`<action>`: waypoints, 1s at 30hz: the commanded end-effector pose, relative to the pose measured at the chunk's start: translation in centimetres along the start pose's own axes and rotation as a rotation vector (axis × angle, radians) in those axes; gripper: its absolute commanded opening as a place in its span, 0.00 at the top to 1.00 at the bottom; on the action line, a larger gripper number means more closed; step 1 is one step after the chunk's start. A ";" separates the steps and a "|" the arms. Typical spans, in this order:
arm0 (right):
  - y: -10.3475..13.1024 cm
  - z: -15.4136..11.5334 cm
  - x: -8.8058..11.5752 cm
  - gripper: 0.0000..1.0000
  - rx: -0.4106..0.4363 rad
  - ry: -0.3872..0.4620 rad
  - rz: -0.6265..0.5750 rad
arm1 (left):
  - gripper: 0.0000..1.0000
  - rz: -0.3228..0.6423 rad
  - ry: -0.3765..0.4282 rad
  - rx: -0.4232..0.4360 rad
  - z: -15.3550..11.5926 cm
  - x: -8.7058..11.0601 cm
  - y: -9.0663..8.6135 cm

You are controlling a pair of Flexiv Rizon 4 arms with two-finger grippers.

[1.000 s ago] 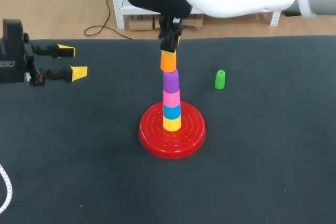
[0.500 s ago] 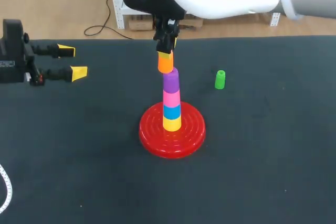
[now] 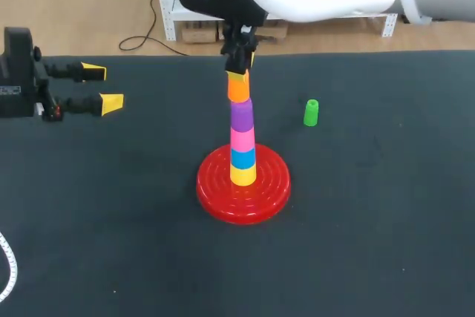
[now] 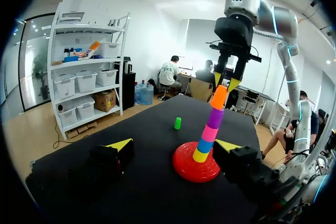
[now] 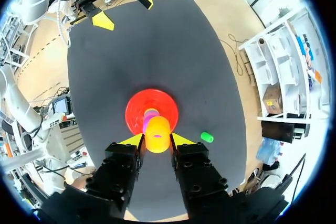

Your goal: Pick up and stack the cylinders on the red base in this order: pink,purple,orange,green

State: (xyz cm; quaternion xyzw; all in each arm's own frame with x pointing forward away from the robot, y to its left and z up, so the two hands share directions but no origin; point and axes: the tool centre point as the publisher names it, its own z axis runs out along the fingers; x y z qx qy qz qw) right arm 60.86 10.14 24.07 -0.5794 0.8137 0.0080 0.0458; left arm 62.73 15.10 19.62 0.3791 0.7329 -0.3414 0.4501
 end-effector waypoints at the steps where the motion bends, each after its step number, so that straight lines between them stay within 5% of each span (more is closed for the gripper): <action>1: 0.1 0.1 0.5 1.00 -0.001 -0.005 0.005 | 0.00 0.003 -0.008 -0.003 0.1 0.2 0.0; 30: 0.3 0.8 0.2 1.00 -0.015 0.005 0.003 | 0.00 0.003 -0.008 -0.003 0.1 0.2 0.0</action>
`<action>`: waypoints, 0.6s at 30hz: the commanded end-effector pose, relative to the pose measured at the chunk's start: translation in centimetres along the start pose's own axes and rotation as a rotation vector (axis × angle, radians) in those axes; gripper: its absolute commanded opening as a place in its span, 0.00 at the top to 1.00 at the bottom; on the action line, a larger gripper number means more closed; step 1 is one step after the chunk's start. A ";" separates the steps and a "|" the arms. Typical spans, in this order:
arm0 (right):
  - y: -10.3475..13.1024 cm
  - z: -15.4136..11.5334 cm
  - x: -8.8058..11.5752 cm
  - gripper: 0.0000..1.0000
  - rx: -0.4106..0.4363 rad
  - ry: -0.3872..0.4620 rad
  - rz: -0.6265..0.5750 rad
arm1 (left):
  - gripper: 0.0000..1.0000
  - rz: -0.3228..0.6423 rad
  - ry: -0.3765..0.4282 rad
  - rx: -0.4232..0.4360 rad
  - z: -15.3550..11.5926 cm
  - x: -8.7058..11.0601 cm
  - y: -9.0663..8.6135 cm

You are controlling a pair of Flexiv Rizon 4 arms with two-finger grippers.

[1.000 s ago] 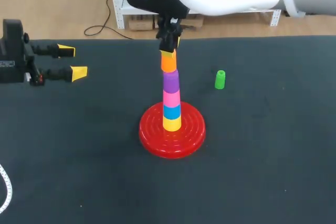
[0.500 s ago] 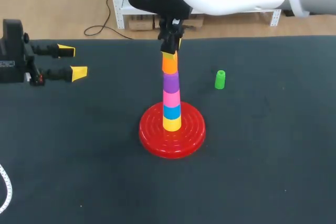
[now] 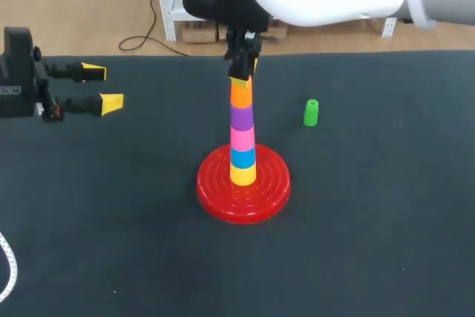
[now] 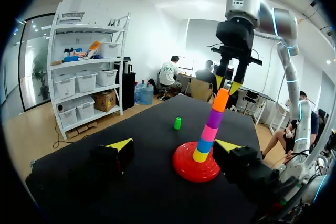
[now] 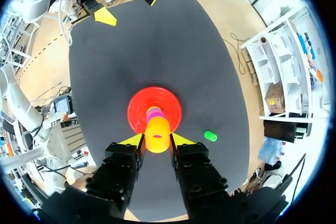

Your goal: Pick up and stack the cylinders on the red base in this order: pink,purple,orange,green

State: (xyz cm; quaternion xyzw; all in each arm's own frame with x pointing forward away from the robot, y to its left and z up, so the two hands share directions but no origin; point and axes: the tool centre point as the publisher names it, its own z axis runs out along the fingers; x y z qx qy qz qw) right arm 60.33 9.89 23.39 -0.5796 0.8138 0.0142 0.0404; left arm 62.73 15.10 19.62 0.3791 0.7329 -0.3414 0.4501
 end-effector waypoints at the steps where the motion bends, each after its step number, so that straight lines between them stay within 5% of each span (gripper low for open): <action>1: -0.2 0.2 -0.3 1.00 0.002 0.004 0.003 | 0.00 0.003 -0.008 -0.003 0.1 0.2 0.0; 18: -0.6 0.4 -0.4 1.00 -0.065 0.033 0.032 | 0.00 0.003 -0.008 -0.003 0.1 0.2 0.0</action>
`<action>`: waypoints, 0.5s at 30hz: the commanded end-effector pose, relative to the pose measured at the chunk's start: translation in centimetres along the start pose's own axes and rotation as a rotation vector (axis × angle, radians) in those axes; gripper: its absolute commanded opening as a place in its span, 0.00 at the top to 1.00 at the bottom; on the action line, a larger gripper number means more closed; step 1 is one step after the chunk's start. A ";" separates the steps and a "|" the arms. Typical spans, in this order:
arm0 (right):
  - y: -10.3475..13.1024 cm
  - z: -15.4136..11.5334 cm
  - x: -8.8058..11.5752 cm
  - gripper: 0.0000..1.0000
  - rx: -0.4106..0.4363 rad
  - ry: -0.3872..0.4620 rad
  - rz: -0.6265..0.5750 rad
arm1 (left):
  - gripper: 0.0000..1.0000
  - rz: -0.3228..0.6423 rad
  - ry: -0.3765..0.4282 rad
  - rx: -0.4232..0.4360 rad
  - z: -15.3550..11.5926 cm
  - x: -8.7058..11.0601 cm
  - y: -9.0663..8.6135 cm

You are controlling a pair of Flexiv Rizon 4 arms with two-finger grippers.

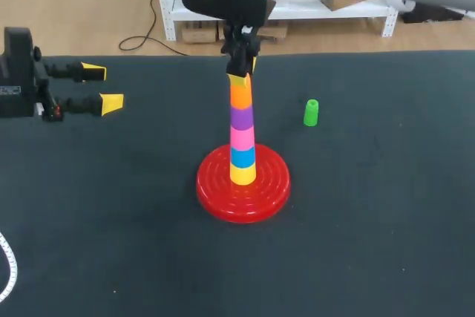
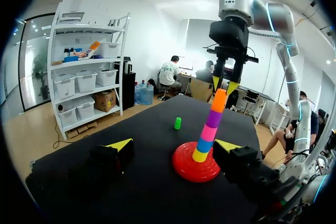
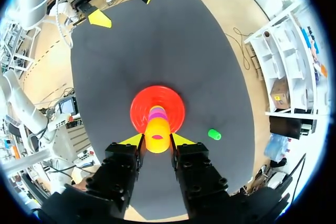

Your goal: Pick up and stack the cylinders on the red base in this order: pink,purple,orange,green

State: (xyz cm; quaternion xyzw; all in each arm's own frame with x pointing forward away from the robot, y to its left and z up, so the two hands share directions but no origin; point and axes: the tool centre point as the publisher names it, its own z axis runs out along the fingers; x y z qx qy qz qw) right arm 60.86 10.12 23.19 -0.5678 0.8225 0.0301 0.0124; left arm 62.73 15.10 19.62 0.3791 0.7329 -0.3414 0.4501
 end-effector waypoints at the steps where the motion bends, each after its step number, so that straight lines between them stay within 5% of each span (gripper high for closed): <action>1: -0.2 0.3 0.0 1.00 -0.007 0.007 0.002 | 0.00 0.003 -0.008 -0.003 0.1 0.2 0.0; 13: 0.3 0.9 0.4 1.00 -0.009 0.018 0.010 | 0.00 0.003 -0.008 -0.003 0.1 0.2 0.0; 14: 0.2 0.6 0.4 0.89 -0.004 0.011 0.010 | 0.00 0.003 -0.008 -0.003 0.1 0.2 0.0; 15: 0.2 0.1 0.4 0.21 -0.001 0.002 0.009 | 0.00 0.003 -0.008 -0.003 0.1 0.2 0.0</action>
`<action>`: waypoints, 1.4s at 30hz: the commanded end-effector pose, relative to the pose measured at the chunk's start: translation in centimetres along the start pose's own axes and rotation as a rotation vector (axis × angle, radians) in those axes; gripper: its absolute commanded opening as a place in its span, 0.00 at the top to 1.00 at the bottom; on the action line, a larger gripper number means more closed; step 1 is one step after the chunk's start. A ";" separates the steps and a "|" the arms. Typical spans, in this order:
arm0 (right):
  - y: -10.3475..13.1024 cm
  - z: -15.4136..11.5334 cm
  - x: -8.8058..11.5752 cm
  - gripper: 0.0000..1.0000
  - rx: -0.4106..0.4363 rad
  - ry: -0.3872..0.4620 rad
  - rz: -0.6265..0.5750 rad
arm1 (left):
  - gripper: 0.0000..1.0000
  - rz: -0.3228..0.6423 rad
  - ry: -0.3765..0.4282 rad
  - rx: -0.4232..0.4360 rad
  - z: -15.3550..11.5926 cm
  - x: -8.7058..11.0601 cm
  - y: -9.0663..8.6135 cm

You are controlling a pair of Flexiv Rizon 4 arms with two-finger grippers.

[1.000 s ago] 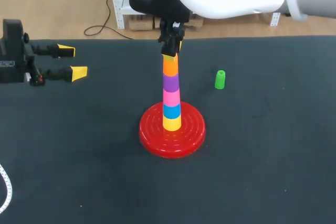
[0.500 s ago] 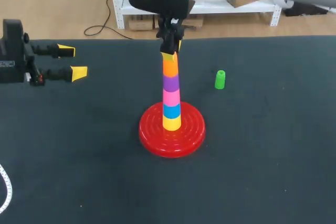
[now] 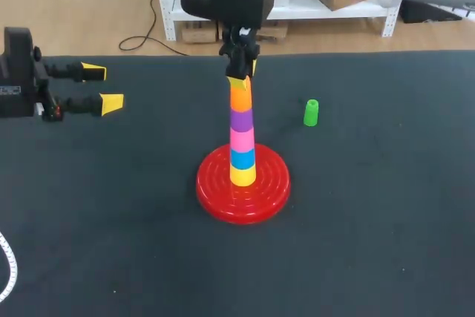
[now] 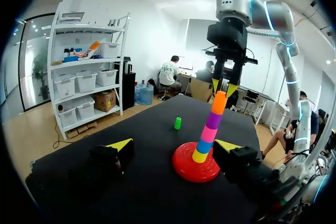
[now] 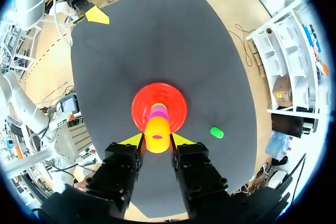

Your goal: Pick up and stack the cylinders on the red base in this order: pink,purple,orange,green

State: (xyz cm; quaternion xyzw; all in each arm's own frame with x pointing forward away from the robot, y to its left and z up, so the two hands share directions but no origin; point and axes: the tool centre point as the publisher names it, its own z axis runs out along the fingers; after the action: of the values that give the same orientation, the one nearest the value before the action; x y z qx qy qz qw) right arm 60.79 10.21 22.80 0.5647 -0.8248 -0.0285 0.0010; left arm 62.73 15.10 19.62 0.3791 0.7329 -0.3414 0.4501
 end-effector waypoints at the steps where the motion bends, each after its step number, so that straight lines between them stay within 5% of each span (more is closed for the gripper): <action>1: 0.1 -0.7 0.5 0.00 0.010 -0.036 -0.002 | 0.00 0.003 -0.008 -0.003 0.1 0.2 0.0; 11: -2.6 -3.8 1.9 0.00 0.068 -0.123 0.086 | 0.00 0.003 -0.008 -0.003 0.1 0.2 0.0; 26: -15.0 5.6 8.1 0.00 0.049 0.006 0.477 | 0.00 0.003 -0.008 -0.003 0.1 0.2 0.0; 33: -17.0 10.1 10.8 0.00 -0.002 0.020 0.607 | 0.00 0.003 -0.008 -0.003 0.1 0.2 0.0; 42: -18.0 13.5 11.5 0.00 0.017 0.034 0.659 | 0.00 0.003 -0.008 -0.003 0.1 0.2 0.0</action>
State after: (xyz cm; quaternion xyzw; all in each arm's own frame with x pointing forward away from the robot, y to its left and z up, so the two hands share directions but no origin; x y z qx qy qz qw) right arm 73.08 -6.66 8.90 0.2681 -0.9630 -0.0167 0.0233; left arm 62.73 15.10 19.62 0.3791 0.7329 -0.3414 0.4501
